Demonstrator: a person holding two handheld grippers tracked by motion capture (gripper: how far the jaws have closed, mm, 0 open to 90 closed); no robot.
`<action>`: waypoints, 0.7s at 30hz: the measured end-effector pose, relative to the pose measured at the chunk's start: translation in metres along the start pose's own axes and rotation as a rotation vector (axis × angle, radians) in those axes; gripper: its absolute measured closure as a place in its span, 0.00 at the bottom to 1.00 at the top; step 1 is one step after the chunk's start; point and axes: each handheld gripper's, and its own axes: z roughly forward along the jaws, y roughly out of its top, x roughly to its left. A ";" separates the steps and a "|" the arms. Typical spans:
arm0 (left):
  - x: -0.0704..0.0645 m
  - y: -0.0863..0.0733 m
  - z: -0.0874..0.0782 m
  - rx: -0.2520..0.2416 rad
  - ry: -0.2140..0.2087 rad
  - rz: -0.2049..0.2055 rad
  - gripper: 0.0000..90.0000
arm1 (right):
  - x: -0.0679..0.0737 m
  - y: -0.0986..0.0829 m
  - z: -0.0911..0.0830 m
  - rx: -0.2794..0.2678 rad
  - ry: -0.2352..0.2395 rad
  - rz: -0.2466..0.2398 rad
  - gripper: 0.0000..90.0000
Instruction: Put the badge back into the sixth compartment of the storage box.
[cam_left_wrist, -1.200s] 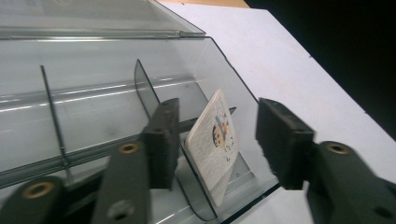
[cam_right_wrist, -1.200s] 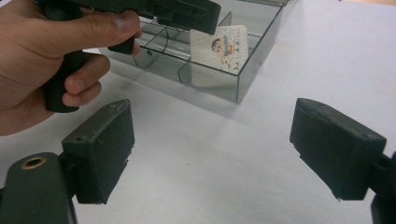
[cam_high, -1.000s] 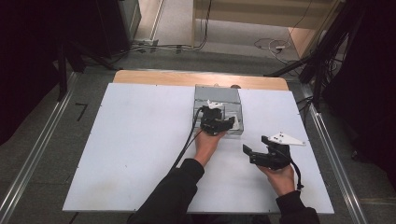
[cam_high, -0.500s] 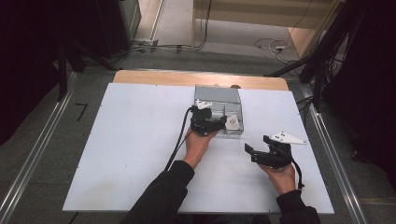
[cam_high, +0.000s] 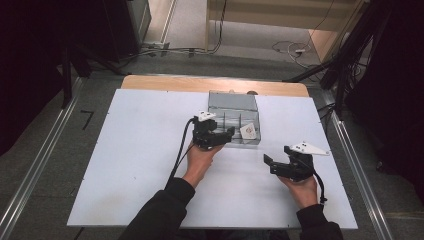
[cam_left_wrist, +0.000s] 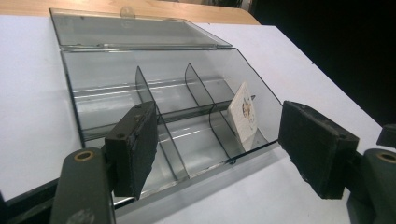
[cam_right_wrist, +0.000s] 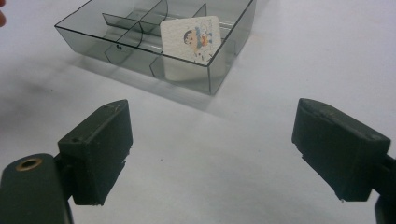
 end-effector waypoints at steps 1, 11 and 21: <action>0.001 0.000 -0.002 -0.005 -0.001 -0.005 0.30 | 0.000 0.000 0.000 0.000 -0.001 0.002 0.12; 0.013 -0.002 -0.023 -0.014 0.003 0.000 0.29 | -0.001 0.000 0.001 0.008 -0.001 0.007 0.11; 0.027 -0.008 -0.042 -0.041 0.053 0.012 0.22 | -0.002 -0.001 0.001 0.014 0.001 0.016 0.10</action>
